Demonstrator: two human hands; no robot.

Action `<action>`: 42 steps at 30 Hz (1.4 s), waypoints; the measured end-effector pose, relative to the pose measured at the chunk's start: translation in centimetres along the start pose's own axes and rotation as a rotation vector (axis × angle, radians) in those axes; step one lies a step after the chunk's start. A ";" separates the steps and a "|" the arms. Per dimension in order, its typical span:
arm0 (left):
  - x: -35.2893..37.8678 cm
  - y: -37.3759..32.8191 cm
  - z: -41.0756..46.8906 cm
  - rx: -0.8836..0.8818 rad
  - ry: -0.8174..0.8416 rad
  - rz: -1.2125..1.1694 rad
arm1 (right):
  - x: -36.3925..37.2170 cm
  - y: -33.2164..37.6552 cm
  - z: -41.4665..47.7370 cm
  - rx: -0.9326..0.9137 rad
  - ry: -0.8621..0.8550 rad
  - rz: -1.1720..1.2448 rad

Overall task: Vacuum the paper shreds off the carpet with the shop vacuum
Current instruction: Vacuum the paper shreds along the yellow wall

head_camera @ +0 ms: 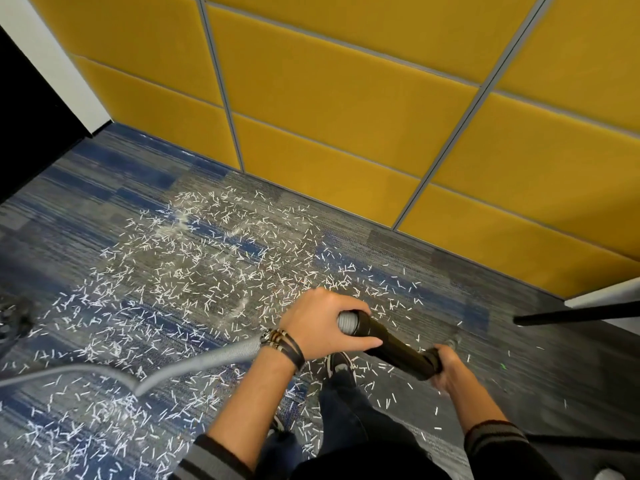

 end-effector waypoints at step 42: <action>-12.7 -0.3 -10.1 0.057 -0.052 0.109 | 8.9 -11.0 -7.8 0.074 0.149 0.085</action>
Point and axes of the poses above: each hand's wrist, its own z-axis towards the middle knuckle, its own x-axis out of the palm, y = z × x, the point moved 9 cm from there along z, towards the middle knuckle, and after that the axes turned 5 degrees about -y, right-handed, at the moved point
